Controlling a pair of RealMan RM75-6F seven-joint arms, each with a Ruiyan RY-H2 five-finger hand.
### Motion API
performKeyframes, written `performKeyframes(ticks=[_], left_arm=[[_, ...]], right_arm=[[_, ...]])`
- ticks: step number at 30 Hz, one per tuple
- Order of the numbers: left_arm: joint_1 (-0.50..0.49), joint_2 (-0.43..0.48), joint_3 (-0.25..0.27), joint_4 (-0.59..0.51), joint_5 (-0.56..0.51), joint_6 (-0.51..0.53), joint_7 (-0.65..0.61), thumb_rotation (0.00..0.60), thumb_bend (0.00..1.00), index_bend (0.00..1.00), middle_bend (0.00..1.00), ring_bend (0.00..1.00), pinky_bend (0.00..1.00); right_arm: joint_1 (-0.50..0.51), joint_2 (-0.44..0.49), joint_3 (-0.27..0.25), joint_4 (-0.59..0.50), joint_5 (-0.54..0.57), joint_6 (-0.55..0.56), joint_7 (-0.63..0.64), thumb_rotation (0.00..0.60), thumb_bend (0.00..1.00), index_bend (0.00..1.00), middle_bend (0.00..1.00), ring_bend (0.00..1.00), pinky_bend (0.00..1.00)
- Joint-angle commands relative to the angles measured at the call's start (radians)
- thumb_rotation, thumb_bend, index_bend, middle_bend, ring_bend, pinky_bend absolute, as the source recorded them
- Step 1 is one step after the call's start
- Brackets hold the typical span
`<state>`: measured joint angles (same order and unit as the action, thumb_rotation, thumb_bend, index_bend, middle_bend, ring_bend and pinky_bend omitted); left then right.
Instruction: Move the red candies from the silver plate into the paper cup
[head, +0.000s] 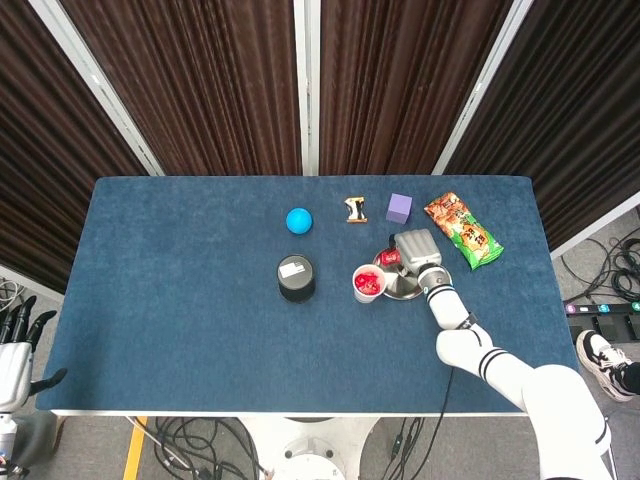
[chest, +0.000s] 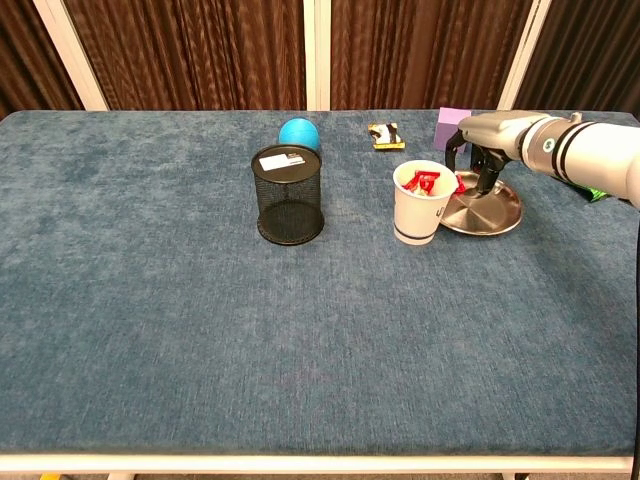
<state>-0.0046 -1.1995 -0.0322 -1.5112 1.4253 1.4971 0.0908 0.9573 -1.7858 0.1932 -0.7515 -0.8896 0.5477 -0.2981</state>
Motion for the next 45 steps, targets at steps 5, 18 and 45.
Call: performKeyframes(ticks=[5, 18, 45], left_arm=[[-0.003, -0.003, 0.000, 0.003, 0.004, -0.002, 0.000, 0.600, 0.00, 0.24, 0.09, 0.07, 0.06], [0.002, -0.002, 0.001, 0.006, -0.001, -0.001, -0.005, 0.600, 0.00, 0.24, 0.09, 0.07, 0.06], [-0.002, 0.001, -0.003, -0.002, 0.024, 0.017, -0.002, 0.600, 0.00, 0.24, 0.09, 0.07, 0.06]], right_arm=[[-0.022, 0.024, 0.006, -0.063, -0.022, 0.041, 0.009, 0.600, 0.24, 0.42, 0.90, 0.94, 1.00], [0.004, -0.030, 0.017, 0.013, -0.006, 0.000, -0.015, 0.600, 0.24, 0.46, 0.90, 0.94, 1.00], [-0.131, 0.386, 0.064, -0.654, -0.159, 0.229, 0.084, 0.600, 0.34, 0.58, 0.90, 0.94, 1.00]])
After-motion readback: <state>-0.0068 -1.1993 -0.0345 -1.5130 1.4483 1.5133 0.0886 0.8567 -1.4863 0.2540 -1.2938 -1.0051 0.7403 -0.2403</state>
